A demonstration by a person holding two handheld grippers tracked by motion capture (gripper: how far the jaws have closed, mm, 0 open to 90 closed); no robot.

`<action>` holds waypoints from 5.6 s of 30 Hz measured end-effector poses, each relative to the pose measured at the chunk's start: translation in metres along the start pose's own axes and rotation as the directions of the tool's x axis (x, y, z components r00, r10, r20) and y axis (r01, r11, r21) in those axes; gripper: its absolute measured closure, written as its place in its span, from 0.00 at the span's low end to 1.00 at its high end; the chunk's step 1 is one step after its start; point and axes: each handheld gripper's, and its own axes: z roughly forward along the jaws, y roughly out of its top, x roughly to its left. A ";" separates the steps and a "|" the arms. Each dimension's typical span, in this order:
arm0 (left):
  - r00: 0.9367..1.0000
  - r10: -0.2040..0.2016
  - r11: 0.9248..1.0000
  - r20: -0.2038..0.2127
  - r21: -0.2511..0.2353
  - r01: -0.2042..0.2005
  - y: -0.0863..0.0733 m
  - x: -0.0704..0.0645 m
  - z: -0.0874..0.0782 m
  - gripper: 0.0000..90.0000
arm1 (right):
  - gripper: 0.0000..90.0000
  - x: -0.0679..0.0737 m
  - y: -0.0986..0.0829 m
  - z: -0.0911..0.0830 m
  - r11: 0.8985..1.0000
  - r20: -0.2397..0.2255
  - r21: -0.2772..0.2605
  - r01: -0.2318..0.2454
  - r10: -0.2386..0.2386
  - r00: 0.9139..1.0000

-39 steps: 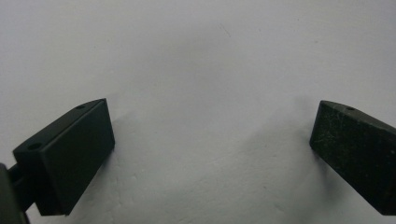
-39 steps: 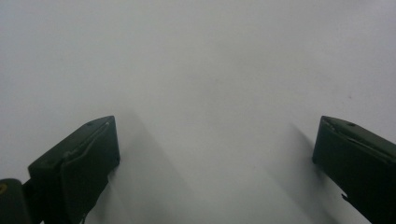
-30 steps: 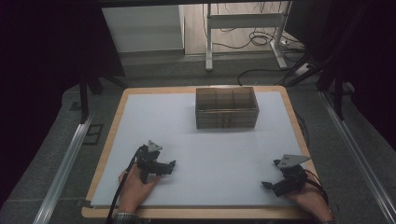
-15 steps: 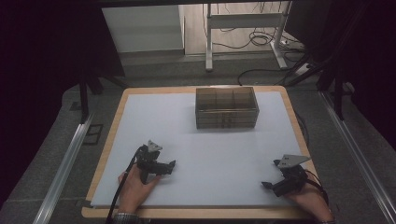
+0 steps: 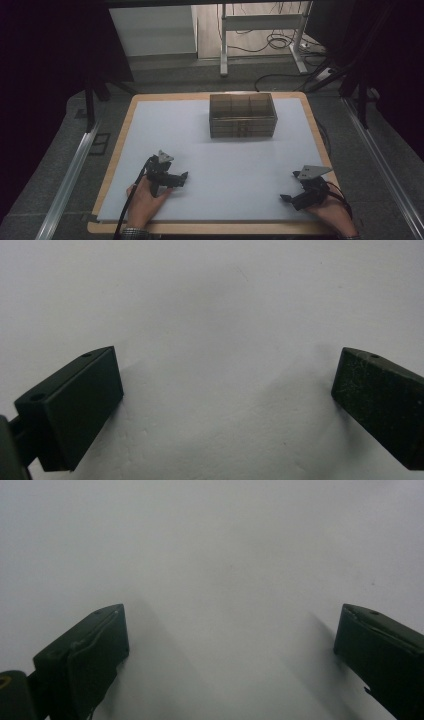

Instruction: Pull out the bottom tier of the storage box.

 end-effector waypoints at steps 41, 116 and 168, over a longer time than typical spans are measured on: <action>1.000 0.000 1.000 0.000 0.000 0.000 0.000 0.000 0.000 0.00 | 0.27 0.001 0.038 0.004 0.991 0.107 0.040 0.127 -0.131 0.986; 1.000 -0.001 1.000 0.000 -0.001 0.001 0.000 0.000 0.000 0.00 | 0.58 0.007 0.092 0.084 0.825 0.386 0.181 0.535 -0.560 0.733; 1.000 -0.002 1.000 0.001 -0.002 0.002 0.000 0.000 0.000 0.00 | 0.83 0.014 0.126 0.157 0.564 0.506 0.434 0.702 -0.798 0.328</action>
